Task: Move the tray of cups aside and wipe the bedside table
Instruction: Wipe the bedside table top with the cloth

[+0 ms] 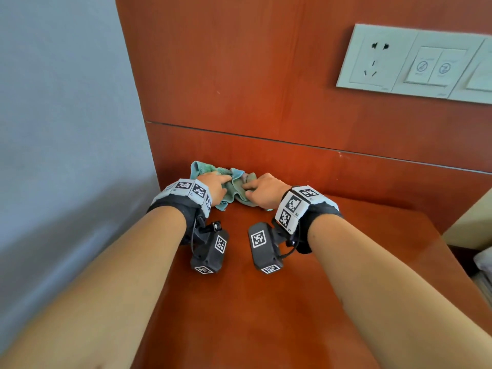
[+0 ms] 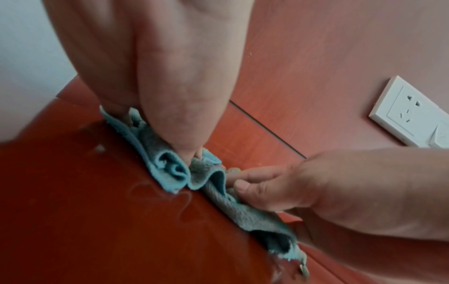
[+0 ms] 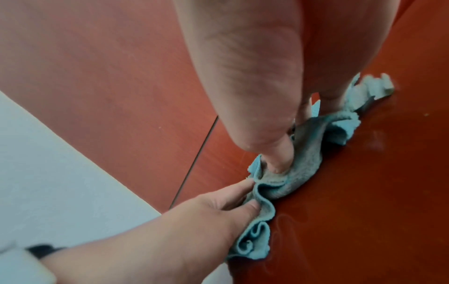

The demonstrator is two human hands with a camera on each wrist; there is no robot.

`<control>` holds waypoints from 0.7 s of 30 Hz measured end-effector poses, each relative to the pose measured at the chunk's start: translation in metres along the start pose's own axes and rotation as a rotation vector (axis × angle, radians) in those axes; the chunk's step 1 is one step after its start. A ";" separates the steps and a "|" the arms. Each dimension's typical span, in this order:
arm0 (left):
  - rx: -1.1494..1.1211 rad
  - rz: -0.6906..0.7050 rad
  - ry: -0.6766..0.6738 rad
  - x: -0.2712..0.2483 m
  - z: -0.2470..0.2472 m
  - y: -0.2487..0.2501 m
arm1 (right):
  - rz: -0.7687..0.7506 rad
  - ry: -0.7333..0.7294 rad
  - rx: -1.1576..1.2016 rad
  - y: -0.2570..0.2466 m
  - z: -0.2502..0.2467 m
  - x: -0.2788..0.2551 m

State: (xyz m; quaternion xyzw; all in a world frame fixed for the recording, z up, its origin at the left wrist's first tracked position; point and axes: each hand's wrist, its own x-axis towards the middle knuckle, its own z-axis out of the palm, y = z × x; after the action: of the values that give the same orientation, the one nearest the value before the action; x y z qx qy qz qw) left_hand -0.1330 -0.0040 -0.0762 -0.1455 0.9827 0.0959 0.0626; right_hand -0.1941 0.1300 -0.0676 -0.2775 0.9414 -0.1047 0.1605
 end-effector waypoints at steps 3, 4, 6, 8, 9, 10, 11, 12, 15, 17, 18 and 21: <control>0.005 -0.035 0.004 -0.014 0.000 0.002 | -0.008 -0.022 -0.010 0.001 -0.001 -0.016; 0.003 -0.037 -0.007 -0.021 -0.001 0.003 | -0.014 -0.028 -0.036 0.001 -0.001 -0.023; 0.023 -0.043 -0.039 -0.037 -0.003 0.007 | -0.031 -0.041 -0.068 0.002 -0.002 -0.041; 0.082 -0.061 -0.041 -0.055 -0.003 0.013 | -0.055 -0.061 -0.139 0.002 0.000 -0.059; 0.114 -0.066 -0.038 -0.064 -0.001 0.017 | -0.050 -0.058 -0.158 0.003 0.002 -0.067; 0.146 -0.066 -0.036 -0.072 0.002 0.022 | -0.038 -0.059 -0.155 0.005 0.005 -0.075; 0.178 -0.060 -0.041 -0.080 0.005 0.028 | -0.032 -0.057 -0.147 0.006 0.008 -0.084; 0.205 -0.053 -0.043 -0.089 0.007 0.035 | -0.034 -0.056 -0.148 0.010 0.010 -0.094; 0.233 -0.025 -0.057 -0.110 0.017 0.063 | -0.022 -0.015 -0.112 0.034 0.015 -0.125; 0.224 0.002 -0.051 -0.124 0.024 0.086 | 0.002 0.007 -0.084 0.055 0.015 -0.151; 0.216 0.011 -0.058 -0.129 0.029 0.097 | 0.021 0.021 -0.051 0.067 0.016 -0.164; 0.193 0.042 -0.068 -0.138 0.040 0.135 | 0.070 0.094 0.116 0.107 0.019 -0.201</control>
State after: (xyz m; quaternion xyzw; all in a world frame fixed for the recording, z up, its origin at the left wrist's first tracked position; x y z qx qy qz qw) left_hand -0.0384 0.1687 -0.0718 -0.1149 0.9875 0.0070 0.1078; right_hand -0.0796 0.3282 -0.0662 -0.2294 0.9494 -0.1665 0.1354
